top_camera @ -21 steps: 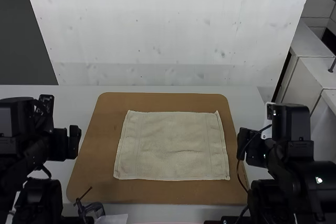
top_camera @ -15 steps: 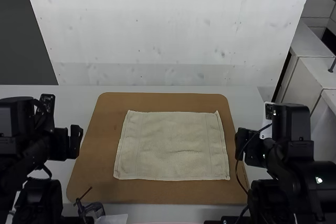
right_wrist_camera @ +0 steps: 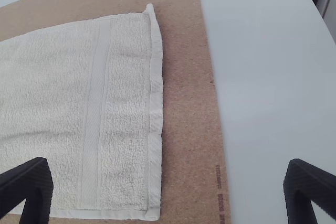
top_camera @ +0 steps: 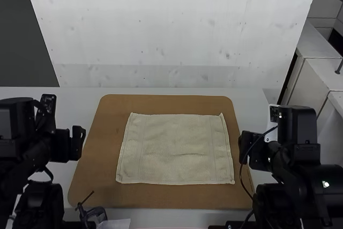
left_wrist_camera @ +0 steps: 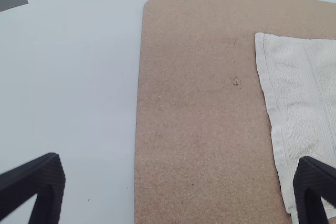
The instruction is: Fold the towel.
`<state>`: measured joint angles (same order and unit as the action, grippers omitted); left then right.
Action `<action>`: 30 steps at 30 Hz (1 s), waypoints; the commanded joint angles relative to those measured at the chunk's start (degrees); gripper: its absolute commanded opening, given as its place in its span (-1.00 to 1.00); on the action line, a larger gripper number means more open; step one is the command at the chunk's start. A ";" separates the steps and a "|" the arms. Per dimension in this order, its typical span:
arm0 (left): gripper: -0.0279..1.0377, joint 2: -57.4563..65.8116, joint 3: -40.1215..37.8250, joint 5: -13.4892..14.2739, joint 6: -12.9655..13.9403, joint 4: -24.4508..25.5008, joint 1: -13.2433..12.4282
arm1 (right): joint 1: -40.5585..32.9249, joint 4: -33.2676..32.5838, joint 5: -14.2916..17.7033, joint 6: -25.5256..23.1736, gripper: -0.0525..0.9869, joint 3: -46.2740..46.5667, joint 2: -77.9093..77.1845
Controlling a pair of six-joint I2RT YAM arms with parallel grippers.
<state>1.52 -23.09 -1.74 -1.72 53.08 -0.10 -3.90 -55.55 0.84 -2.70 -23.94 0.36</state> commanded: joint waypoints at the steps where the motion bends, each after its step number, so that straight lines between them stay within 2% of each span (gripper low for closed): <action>1: 0.88 11.93 -8.29 -2.22 -0.48 0.80 0.27 | -0.58 1.41 -0.67 0.33 0.94 -1.72 2.10; 5: 0.89 22.65 -12.86 -0.90 -1.10 -1.22 3.44 | -0.49 6.24 -0.67 0.15 0.94 -2.34 10.36; 10: 0.88 34.34 -16.11 -1.07 -1.01 -3.60 4.32 | -0.76 12.66 -1.02 -0.11 0.93 -3.30 22.14; 13: 0.88 41.11 -17.43 -0.64 -1.10 -5.97 6.78 | -0.67 17.05 -1.72 -0.73 0.95 -3.30 30.66; 16: 0.86 47.35 -17.87 1.03 -1.71 -10.10 8.80 | -0.58 21.71 -1.72 -0.82 0.95 -4.44 40.60; 21: 0.82 57.81 -18.13 1.03 -1.98 -18.71 9.33 | -0.67 26.72 -1.72 -2.57 0.94 -10.51 58.00; 25: 0.88 66.68 -21.56 5.96 -2.06 -20.65 11.35 | -0.49 30.50 -1.63 -3.01 0.95 -16.31 70.48; 26: 0.90 68.71 -22.35 6.84 -2.77 -20.82 11.96 | -0.49 30.94 -1.63 -2.93 0.95 -18.07 73.47; 27: 0.90 69.85 -22.87 7.27 -3.82 -21.61 12.32 | -0.58 31.20 -1.63 -2.93 0.94 -19.91 76.54; 30: 0.90 73.01 -24.54 7.36 -4.17 -22.85 12.40 | -0.67 31.38 -1.72 -2.75 0.93 -24.75 84.28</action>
<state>72.73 -44.31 3.29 -4.36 31.16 11.90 -4.05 -24.47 -0.23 -4.75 -44.03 79.05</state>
